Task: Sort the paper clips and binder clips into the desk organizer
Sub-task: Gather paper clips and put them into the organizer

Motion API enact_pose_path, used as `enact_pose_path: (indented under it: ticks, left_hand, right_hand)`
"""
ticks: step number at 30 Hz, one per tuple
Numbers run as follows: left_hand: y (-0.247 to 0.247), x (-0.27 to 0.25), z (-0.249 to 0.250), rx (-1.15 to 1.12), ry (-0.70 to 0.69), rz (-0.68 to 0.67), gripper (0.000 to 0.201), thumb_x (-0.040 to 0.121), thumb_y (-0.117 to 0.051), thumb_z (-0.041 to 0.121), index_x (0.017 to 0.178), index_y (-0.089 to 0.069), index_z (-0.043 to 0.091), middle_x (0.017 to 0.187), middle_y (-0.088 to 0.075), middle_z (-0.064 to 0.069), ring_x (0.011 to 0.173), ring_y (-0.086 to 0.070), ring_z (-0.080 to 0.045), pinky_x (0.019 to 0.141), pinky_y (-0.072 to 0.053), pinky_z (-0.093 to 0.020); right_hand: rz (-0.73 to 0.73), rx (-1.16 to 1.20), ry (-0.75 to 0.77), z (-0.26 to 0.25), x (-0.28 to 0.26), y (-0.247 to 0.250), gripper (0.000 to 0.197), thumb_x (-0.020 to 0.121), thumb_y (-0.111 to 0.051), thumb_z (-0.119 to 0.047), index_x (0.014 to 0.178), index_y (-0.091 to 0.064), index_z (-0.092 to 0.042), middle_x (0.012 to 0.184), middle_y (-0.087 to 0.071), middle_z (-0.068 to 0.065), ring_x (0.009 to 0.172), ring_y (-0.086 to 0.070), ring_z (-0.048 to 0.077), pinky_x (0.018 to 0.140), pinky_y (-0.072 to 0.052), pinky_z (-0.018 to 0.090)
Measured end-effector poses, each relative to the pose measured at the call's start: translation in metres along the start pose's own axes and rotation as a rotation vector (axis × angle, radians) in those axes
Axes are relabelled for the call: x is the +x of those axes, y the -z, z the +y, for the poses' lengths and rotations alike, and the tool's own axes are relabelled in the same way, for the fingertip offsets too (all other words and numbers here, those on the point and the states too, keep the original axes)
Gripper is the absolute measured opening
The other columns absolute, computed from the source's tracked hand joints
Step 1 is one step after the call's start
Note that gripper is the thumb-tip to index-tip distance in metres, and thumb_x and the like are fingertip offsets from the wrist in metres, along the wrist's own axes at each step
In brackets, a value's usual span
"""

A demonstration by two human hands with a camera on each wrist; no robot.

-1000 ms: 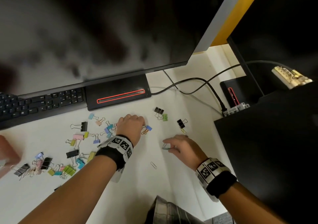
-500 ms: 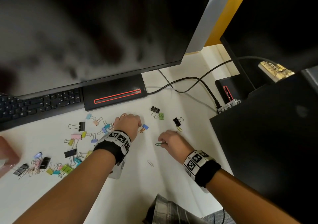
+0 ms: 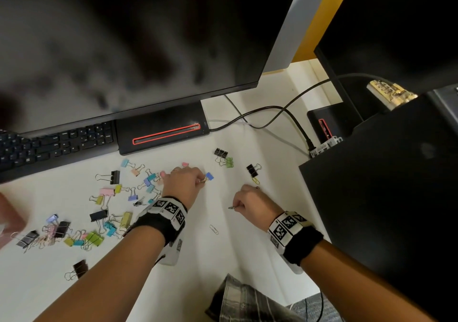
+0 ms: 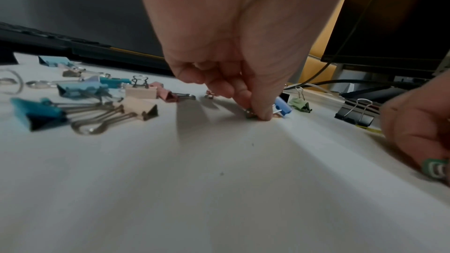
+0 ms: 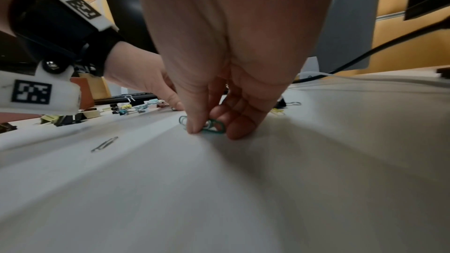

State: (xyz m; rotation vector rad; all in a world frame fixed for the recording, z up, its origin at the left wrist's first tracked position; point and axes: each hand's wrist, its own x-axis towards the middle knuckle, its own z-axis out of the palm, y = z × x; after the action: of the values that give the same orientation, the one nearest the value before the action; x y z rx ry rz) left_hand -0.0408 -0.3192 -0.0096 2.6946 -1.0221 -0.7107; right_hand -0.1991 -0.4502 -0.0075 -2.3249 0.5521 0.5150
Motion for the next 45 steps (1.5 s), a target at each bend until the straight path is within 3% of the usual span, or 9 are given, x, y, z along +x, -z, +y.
enact_pose_path:
  ticks: [7,11,16,21,26,33,38,43,45]
  left_hand:
    - [0.001,0.002,0.006,0.058,-0.022,-0.008,0.018,0.093,-0.048,0.03,0.101,-0.062,0.021,0.104,-0.055,-0.003,0.103,-0.051,-0.025,0.088,-0.035,-0.041]
    - [0.001,0.0,0.003,-0.063,-0.052,-0.019,0.014,0.091,-0.052,0.023,0.097,-0.058,0.011,0.092,-0.064,-0.008,0.089,-0.058,-0.029,0.075,-0.04,-0.034]
    - [0.004,-0.005,-0.008,-0.194,-0.06,-0.021,0.012,0.087,-0.057,0.014,0.096,-0.064,0.011,0.094,-0.063,-0.011,0.091,-0.058,-0.028,0.082,-0.045,-0.036]
    - [0.013,-0.024,-0.024,-0.265,-0.09,0.052,0.008,0.086,-0.061,0.016,0.089,-0.066,0.011,0.086,-0.056,-0.002,0.079,-0.049,-0.014,0.068,-0.032,-0.014]
    - [0.009,-0.056,-0.028,-0.31,-0.245,-0.024,0.002,0.081,-0.069,0.017,0.081,-0.067,0.016,0.08,-0.06,0.0,0.076,-0.054,-0.014,0.074,-0.044,-0.026]
    - [-0.033,-0.071,-0.008,-0.092,-0.396,-0.24,0.029,0.087,-0.059,0.025,0.115,-0.059,0.019,0.098,-0.064,-0.003,0.097,-0.053,-0.019,0.09,-0.039,-0.028]
    - [-0.037,-0.073,-0.01,-0.155,-0.381,-0.06,0.005,0.073,-0.072,0.012,0.076,-0.068,0.014,0.076,-0.063,-0.006,0.074,-0.06,-0.029,0.069,-0.053,-0.039]
    - [-0.039,-0.076,-0.011,-0.115,-0.411,-0.031,0.018,0.066,-0.076,0.004,0.067,-0.06,0.012,0.068,-0.058,-0.006,0.061,-0.057,-0.026,0.049,-0.052,-0.032]
    - [-0.04,-0.077,-0.015,-0.133,-0.353,-0.011,0.011,0.073,-0.069,0.003,0.078,-0.061,0.009,0.072,-0.061,-0.011,0.068,-0.057,-0.03,0.057,-0.053,-0.036]
  right_hand:
    - [0.389,0.041,-0.08,0.02,-0.008,0.017,0.013,0.08,-0.07,-0.021,0.083,-0.069,-0.009,0.105,-0.052,0.006,0.096,-0.051,0.019,0.086,-0.044,0.028]
    - [0.41,0.131,-0.109,0.015,0.011,0.021,0.008,0.081,-0.067,-0.011,0.085,-0.069,-0.004,0.097,-0.06,0.014,0.09,-0.057,0.026,0.083,-0.049,0.036]
    - [0.351,0.164,-0.091,0.013,0.021,0.017,0.004,0.08,-0.064,-0.008,0.083,-0.066,-0.006,0.083,-0.069,0.012,0.078,-0.064,0.029,0.076,-0.053,0.038]
    - [0.276,0.21,-0.057,0.014,0.013,0.008,0.023,0.082,-0.064,-0.009,0.105,-0.065,-0.012,0.078,-0.06,0.0,0.075,-0.058,0.019,0.081,-0.053,0.034]
    - [0.266,0.251,-0.051,0.011,0.009,0.009,0.028,0.081,-0.069,-0.015,0.108,-0.063,-0.015,0.078,-0.059,-0.003,0.073,-0.057,0.016,0.081,-0.052,0.032]
    - [0.267,0.254,-0.097,-0.008,0.027,0.01,0.026,0.08,-0.071,-0.017,0.103,-0.064,-0.01,0.077,-0.058,0.001,0.073,-0.055,0.018,0.079,-0.05,0.032]
    - [0.243,0.139,-0.098,-0.02,0.033,0.01,0.012,0.082,-0.066,-0.01,0.093,-0.068,-0.004,0.098,-0.062,0.013,0.088,-0.06,0.028,0.085,-0.049,0.036]
    - [0.2,0.087,-0.041,-0.025,0.027,0.004,0.021,0.087,-0.054,-0.003,0.104,-0.065,-0.007,0.11,-0.062,0.015,0.101,-0.057,0.029,0.087,-0.044,0.032]
    - [0.175,0.087,-0.067,-0.025,0.026,0.0,0.023,0.086,-0.054,-0.001,0.105,-0.065,-0.006,0.109,-0.063,0.015,0.096,-0.059,0.026,0.086,-0.044,0.029]
